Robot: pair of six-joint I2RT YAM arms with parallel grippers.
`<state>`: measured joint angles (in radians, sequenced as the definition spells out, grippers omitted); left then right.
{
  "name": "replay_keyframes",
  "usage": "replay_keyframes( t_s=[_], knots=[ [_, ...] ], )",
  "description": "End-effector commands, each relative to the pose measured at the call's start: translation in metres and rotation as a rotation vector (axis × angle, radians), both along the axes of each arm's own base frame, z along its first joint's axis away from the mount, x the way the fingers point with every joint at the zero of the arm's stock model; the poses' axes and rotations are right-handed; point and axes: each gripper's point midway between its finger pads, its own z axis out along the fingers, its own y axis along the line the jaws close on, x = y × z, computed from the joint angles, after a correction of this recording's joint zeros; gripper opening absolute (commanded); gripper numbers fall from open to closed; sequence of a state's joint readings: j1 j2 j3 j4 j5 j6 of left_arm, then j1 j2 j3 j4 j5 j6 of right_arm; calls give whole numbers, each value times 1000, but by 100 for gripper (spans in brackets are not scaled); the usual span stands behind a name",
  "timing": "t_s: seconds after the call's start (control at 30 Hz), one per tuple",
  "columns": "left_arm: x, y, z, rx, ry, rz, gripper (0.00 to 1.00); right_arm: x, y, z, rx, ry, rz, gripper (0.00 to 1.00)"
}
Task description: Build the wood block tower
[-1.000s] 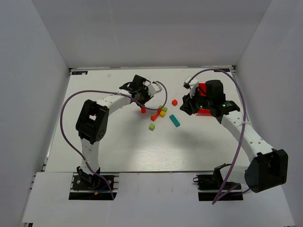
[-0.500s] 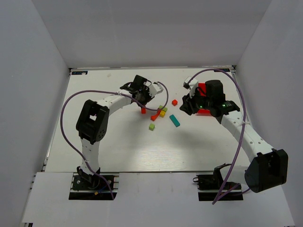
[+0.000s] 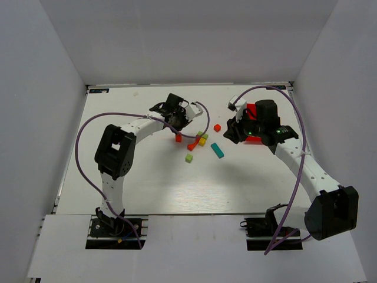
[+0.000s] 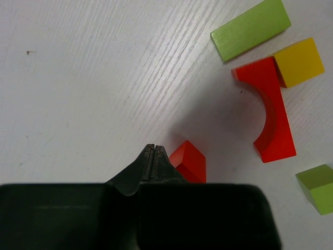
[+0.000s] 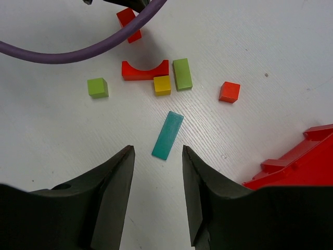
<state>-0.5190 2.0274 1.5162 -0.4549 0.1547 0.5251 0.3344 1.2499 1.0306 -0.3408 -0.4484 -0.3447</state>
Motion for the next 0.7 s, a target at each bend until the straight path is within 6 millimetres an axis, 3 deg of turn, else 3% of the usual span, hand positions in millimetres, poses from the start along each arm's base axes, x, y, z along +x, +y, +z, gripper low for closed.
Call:
replay_keyframes(
  t_s=[0.0,0.03,0.1,0.17,0.33,0.43,0.67],
  knots=[
    [17,-8,33,-46,-89,23,4,1,2,5,12,-22,12,48],
    [21,-6,35,-44,-102,48,11,1,2,5,14,-20,12,48],
    [28,-7,54,-71,-159,69,15,0,2,3,12,-17,14,48],
    [28,-2,58,-76,-186,96,25,0,1,4,13,-18,13,48],
    [25,3,86,-102,-258,135,25,2,0,0,6,-9,5,48],
    [17,7,76,-71,-224,128,23,1,1,-1,4,-2,9,48],
    [21,7,62,-51,-206,133,15,0,0,3,13,-7,3,48]
  ],
)
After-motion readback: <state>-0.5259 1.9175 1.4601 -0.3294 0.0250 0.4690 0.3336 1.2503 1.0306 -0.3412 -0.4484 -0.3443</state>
